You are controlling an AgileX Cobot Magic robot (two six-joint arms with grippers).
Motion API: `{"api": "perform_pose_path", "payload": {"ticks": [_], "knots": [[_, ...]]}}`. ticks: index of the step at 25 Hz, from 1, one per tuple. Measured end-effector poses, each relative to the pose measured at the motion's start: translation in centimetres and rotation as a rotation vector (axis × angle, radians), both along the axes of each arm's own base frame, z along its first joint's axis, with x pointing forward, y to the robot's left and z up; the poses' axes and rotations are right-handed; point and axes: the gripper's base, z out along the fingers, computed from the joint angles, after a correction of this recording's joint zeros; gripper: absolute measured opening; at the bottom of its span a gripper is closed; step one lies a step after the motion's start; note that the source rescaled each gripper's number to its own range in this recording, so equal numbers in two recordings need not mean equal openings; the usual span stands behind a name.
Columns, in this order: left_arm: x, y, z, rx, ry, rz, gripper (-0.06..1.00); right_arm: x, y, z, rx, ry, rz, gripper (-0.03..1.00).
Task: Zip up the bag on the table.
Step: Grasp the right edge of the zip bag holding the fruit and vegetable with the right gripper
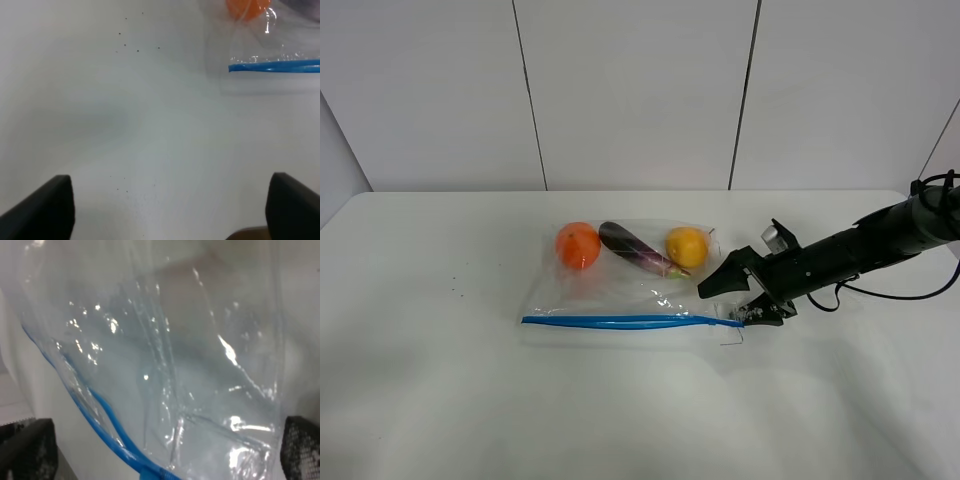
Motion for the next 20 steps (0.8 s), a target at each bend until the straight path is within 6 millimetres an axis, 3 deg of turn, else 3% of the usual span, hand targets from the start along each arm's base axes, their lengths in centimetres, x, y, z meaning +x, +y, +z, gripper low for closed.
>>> {"api": "perform_pose_path", "payload": {"ticks": [13, 16, 20], "knots": [[0.00, 0.00, 0.00, 0.000, 0.000, 0.000, 1.00, -0.04, 0.18, -0.53, 0.032, -0.008, 0.014, 0.74], [0.00, 0.00, 0.00, 0.000, 0.000, 0.000, 1.00, -0.01, 0.19, -0.51, 0.034, -0.012, 0.013, 0.62], [0.00, 0.00, 0.00, 0.000, 0.000, 0.000, 1.00, -0.01, 0.20, -0.50, 0.036, -0.012, 0.013, 0.34]]}}
